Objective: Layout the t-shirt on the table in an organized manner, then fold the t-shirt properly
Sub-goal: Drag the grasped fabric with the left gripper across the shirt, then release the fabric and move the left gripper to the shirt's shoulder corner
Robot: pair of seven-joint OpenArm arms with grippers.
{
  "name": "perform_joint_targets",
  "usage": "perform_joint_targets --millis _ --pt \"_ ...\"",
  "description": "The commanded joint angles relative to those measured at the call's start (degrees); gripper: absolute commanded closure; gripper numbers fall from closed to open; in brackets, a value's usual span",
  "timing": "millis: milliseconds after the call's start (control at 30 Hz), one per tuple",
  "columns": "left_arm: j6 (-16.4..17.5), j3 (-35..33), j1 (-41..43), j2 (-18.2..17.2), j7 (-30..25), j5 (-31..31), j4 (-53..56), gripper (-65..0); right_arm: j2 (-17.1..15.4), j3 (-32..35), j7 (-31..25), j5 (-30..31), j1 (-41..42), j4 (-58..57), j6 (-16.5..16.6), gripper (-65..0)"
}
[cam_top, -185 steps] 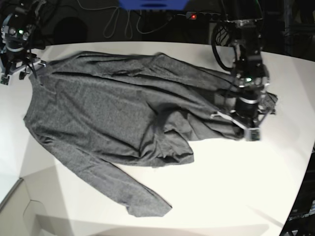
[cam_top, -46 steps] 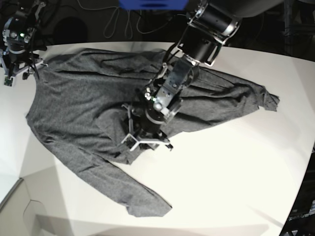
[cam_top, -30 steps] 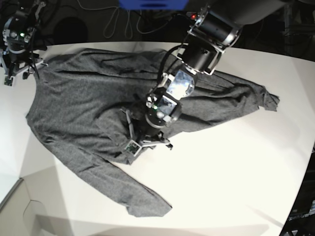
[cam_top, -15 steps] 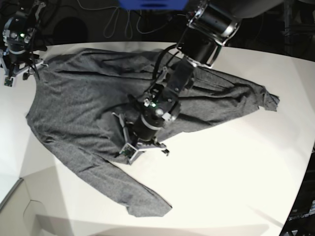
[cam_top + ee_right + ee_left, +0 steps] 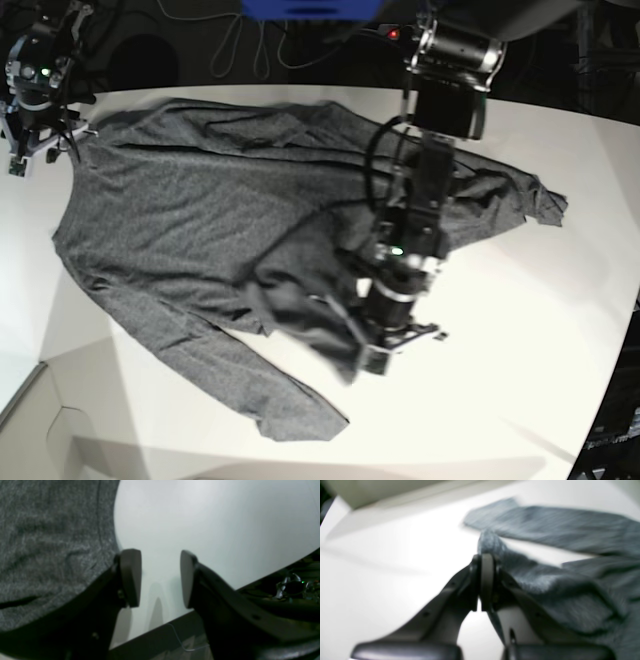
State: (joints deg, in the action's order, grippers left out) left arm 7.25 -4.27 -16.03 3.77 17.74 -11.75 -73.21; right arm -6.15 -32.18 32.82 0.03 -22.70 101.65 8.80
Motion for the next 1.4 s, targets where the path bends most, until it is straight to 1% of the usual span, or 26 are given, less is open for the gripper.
perform_joint_targets --millis 0,167,400,567,667,733,800,1000,1133,1233,1367 --pt "0.0 0.8 -2.7 0.1 -2.0 0.3 -0.7 -0.2 -0.7 -0.3 -1.3 -0.1 0.1 0.9 -0.1 -26.1" --pt "0.1 4.0 -4.8 -2.9 -2.0 0.3 -0.3 -0.2 -0.7 -0.3 -1.3 -0.1 0.1 0.9 -0.1 -26.1" --pt "-0.2 4.3 -6.0 -5.3 -1.7 0.3 -2.4 -0.2 -0.7 -0.3 -1.3 -0.1 0.1 0.9 -0.1 -26.1" --pt "-0.2 4.4 -4.2 -5.7 -1.6 -0.3 -10.7 -0.2 -0.6 -0.3 -1.3 -0.1 0.1 0.9 -0.1 -26.1" --pt "-0.2 5.5 -3.5 -6.5 -1.1 -0.3 -14.1 -0.2 -0.5 -0.3 -1.3 -0.1 0.0 0.9 -0.1 -26.1" --pt "-0.2 6.3 -3.8 -6.7 1.1 -0.3 -14.4 -0.2 -0.5 -0.3 -1.3 -0.1 0.0 0.9 -0.1 -26.1" --pt "-0.1 7.1 -4.0 -7.1 2.1 0.2 -14.3 -0.2 -0.5 -0.3 -1.3 -0.1 0.0 0.9 -0.1 -26.1" --pt "0.1 11.4 -4.9 -7.2 2.1 -0.2 -14.2 -0.2 -0.5 -0.3 -1.3 0.0 0.0 0.9 -0.1 -26.1" --pt "0.3 14.0 -6.2 -7.2 2.1 0.1 -12.1 -0.2 -0.5 -0.3 -1.3 0.0 0.0 0.9 -0.1 -26.1" --pt "0.3 13.5 -6.6 -8.3 2.0 0.3 -11.9 -0.2 -0.5 -0.3 -1.3 0.0 0.0 0.9 -0.1 -26.1" --pt "0.3 13.5 -8.8 -7.9 2.0 0.3 -10.5 -0.2 -0.4 -0.3 -1.3 0.0 0.0 0.9 -0.1 -26.1"
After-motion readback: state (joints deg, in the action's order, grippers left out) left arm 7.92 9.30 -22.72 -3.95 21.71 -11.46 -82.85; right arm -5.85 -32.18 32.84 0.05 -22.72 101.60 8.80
